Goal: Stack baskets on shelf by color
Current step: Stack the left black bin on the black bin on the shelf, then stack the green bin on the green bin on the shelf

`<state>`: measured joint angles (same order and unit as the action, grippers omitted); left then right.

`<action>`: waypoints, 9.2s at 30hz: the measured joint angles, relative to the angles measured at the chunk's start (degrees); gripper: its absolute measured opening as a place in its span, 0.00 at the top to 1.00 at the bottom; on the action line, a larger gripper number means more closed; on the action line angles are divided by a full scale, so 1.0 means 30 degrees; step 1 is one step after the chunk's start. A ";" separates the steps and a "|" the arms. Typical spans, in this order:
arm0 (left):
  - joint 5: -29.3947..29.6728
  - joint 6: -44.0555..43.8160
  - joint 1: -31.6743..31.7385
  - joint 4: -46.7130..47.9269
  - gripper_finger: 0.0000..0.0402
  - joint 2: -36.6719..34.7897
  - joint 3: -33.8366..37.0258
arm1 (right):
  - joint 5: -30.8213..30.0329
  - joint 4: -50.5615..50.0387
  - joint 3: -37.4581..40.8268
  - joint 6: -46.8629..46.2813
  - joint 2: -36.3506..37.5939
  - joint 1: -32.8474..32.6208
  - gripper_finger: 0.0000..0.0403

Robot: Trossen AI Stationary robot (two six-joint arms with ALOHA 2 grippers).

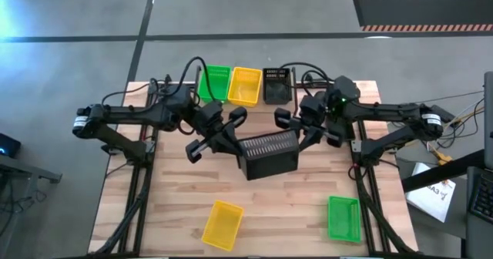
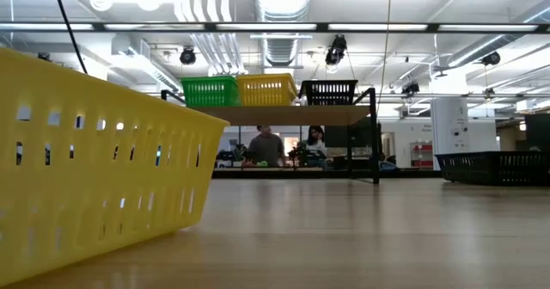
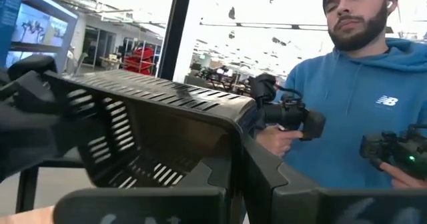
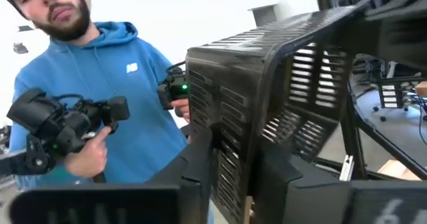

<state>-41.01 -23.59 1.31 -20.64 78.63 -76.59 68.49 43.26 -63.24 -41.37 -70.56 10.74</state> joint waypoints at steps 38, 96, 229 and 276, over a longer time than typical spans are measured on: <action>0.3061 0.2677 0.2063 0.8104 0.53 -0.0148 0.2072 | 0.2696 -0.8116 0.0015 -0.1816 0.2773 -0.0164 0.98; 1.5554 0.5967 0.1017 1.8177 0.53 -0.5041 0.2247 | -2.7759 -4.4412 -2.2863 2.0123 -1.2744 0.2390 0.98; 1.1520 0.3942 0.1003 0.4927 0.53 -0.3427 1.1192 | -2.2255 -3.3159 -0.2457 -0.7363 -0.2734 -2.2385 0.60; 1.4345 0.9354 -0.0643 1.3960 0.53 -0.7637 0.1939 | -2.2891 -3.2619 -0.7019 1.6590 -0.4076 -1.0726 0.98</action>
<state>2.02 4.47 -0.62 21.24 55.72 -70.77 -0.18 -54.60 -84.30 8.40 -82.79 -21.43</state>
